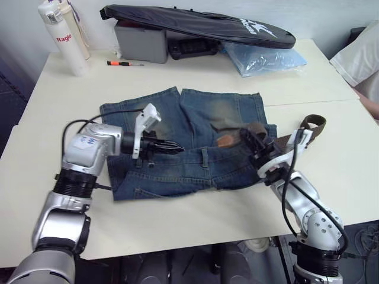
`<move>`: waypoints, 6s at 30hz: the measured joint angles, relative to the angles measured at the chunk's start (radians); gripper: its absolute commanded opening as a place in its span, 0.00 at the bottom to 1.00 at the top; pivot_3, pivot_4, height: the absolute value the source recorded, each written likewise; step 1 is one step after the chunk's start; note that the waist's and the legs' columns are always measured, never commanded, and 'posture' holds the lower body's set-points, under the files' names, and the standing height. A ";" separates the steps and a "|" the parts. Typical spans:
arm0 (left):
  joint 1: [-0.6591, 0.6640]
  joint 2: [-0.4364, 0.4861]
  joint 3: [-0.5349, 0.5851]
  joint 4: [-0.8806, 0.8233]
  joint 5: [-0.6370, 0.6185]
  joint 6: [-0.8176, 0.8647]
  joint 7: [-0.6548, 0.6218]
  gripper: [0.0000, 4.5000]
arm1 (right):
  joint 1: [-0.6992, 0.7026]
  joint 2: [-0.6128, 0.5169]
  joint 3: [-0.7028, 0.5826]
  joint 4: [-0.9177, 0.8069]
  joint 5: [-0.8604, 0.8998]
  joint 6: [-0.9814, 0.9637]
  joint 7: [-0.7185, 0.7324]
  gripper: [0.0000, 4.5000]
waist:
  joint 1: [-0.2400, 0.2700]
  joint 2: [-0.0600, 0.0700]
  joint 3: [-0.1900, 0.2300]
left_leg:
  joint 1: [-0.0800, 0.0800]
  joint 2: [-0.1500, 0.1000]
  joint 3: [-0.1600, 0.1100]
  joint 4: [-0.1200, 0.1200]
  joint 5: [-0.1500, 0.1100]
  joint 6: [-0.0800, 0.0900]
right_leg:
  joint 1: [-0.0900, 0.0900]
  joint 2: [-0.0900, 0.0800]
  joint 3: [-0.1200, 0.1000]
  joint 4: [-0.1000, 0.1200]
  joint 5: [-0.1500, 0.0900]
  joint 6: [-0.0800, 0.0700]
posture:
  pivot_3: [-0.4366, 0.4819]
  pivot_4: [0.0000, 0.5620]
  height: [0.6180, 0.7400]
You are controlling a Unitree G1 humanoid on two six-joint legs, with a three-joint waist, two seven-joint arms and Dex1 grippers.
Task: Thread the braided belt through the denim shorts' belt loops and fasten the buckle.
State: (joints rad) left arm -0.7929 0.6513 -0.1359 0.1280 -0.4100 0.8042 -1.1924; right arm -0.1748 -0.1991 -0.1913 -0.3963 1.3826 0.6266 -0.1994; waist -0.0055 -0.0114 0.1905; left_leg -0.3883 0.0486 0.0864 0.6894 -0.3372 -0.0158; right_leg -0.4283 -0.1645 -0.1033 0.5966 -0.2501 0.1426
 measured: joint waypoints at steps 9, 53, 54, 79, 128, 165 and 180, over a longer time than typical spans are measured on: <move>-0.007 0.096 -0.001 -0.091 -0.001 -0.007 -0.059 0.01 | 0.008 0.023 0.047 0.011 -0.071 0.010 0.028 0.00 | 0.004 0.000 0.000 | 0.000 0.000 0.000 0.000 0.000 0.000 | 0.000 0.000 0.000 0.000 0.000 0.000 | 0.48 0.27 1.00; 0.024 0.154 0.017 -0.135 -0.018 -0.016 -0.022 0.01 | -0.022 0.163 0.128 0.102 -0.296 0.100 0.115 0.00 | -0.018 -0.001 -0.001 | 0.001 0.000 0.000 0.000 0.000 0.000 | 0.000 0.000 0.000 0.001 0.000 0.000 | 0.48 0.27 1.00; 0.025 0.154 0.017 -0.135 -0.018 -0.017 -0.022 0.01 | -0.033 0.166 0.129 0.104 -0.296 0.115 0.104 0.00 | -0.022 -0.001 -0.001 | 0.001 0.000 0.000 0.000 0.000 0.000 | 0.000 0.000 0.000 0.001 0.000 0.000 | 0.48 0.27 1.00; 0.013 0.087 -0.027 -0.100 -0.012 -0.063 -0.025 0.00 | 0.000 0.137 -0.022 -0.007 -0.067 0.147 -0.142 0.99 | 0.000 -0.002 -0.001 | 0.001 0.000 0.002 0.000 0.000 0.000 | 0.000 0.000 0.000 0.000 0.000 0.000 | 0.48 0.27 1.00; 0.021 0.097 -0.070 -0.078 0.045 -0.256 -0.146 0.00 | -0.086 -0.235 0.062 -0.092 0.035 0.379 0.047 0.98 | -0.016 -0.001 -0.001 | 0.000 0.001 0.003 -0.001 0.000 0.001 | -0.001 0.000 0.001 0.000 0.000 0.000 | 0.48 0.27 1.00; 0.053 -0.014 -0.168 0.119 0.385 -0.831 -0.061 0.54 | -0.154 -0.759 0.122 -0.194 -0.382 0.490 0.540 1.00 | 0.032 -0.002 -0.001 | -0.003 0.001 0.003 0.008 -0.002 0.004 | 0.000 0.000 0.000 -0.003 0.004 0.001 | 0.48 0.27 1.00; 0.016 -0.009 -0.126 0.126 0.341 -0.760 -0.099 0.00 | -0.157 -0.694 0.119 -0.083 -0.462 0.525 0.510 0.52 | 0.030 -0.002 -0.001 | -0.003 0.001 0.003 0.008 -0.002 0.004 | 0.000 0.000 0.000 -0.003 0.005 0.001 | 0.48 0.27 1.00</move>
State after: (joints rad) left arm -0.7772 0.6423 -0.2616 0.2542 -0.0688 0.0442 -1.2913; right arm -0.3314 -0.8935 -0.0728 -0.4796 0.9202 1.1515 0.3109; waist 0.0242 -0.0135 0.1895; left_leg -0.3915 0.0494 0.0899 0.6977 -0.3396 -0.0118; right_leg -0.4278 -0.1644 -0.1029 0.5934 -0.2453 0.1437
